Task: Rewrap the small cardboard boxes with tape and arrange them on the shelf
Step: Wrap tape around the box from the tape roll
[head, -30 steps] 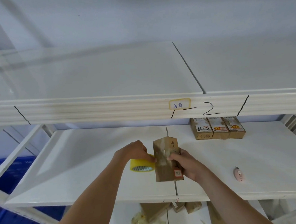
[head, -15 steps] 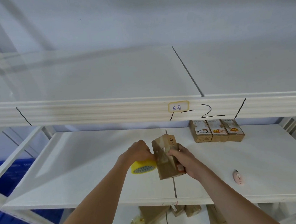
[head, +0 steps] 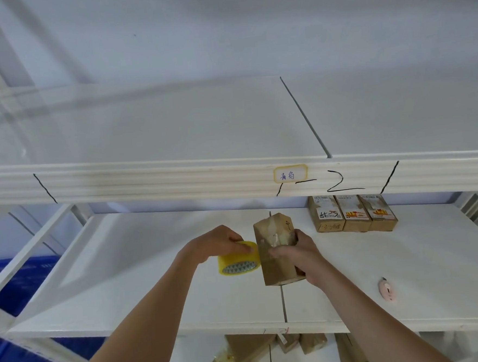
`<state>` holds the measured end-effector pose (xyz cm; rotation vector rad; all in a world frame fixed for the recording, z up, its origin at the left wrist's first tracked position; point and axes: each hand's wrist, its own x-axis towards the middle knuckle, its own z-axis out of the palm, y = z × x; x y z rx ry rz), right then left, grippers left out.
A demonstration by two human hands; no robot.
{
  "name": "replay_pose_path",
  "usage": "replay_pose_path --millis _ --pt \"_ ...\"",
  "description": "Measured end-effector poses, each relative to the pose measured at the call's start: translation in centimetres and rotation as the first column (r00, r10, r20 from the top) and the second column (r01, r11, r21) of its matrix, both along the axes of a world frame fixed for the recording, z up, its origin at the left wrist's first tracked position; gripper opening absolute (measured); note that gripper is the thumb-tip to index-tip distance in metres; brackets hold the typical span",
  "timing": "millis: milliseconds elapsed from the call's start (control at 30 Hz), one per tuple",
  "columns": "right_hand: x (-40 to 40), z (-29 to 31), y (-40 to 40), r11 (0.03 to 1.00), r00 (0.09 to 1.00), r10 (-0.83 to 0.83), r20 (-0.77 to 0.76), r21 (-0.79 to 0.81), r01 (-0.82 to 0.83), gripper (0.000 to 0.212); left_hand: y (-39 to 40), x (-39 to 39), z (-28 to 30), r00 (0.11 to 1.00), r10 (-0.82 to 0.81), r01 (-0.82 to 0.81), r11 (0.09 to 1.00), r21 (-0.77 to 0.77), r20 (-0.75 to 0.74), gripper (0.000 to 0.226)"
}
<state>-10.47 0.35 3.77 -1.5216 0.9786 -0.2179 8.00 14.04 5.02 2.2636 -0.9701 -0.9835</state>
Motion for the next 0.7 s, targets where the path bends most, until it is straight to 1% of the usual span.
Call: replay_pose_path --millis 67,233,333,467,500,700 --pt "-0.2 0.0 -0.2 1.000 1.000 0.010 0.007 0.008 -0.010 0.055 0.3 0.3 0.0 1.000 -0.009 0.010 1.000 0.005 -0.012 0.031" --pt "-0.3 0.2 -0.1 0.998 0.999 0.026 0.032 0.057 -0.028 0.054 0.3 0.5 -0.1 1.000 -0.012 0.012 0.998 0.055 0.015 0.048" --pt "-0.6 0.2 -0.1 0.994 0.999 0.017 0.050 0.104 -0.023 0.053 0.2 0.6 0.0 0.999 -0.011 0.007 0.997 0.080 0.046 0.047" --pt "-0.9 1.0 -0.7 0.986 0.995 0.016 0.099 0.165 -0.032 0.049 0.4 0.6 -1.0 0.970 -0.001 -0.032 0.991 0.130 0.242 0.051" --pt "-1.0 1.3 -0.8 0.985 0.994 0.027 0.107 0.169 -0.045 0.048 0.4 0.5 -1.2 0.963 -0.007 -0.032 0.989 0.142 0.269 0.053" --pt "-2.0 1.4 -0.7 0.957 0.979 0.081 0.186 0.262 -0.129 0.045 -0.3 0.1 -1.8 0.965 -0.046 -0.005 0.981 0.192 0.259 0.061"
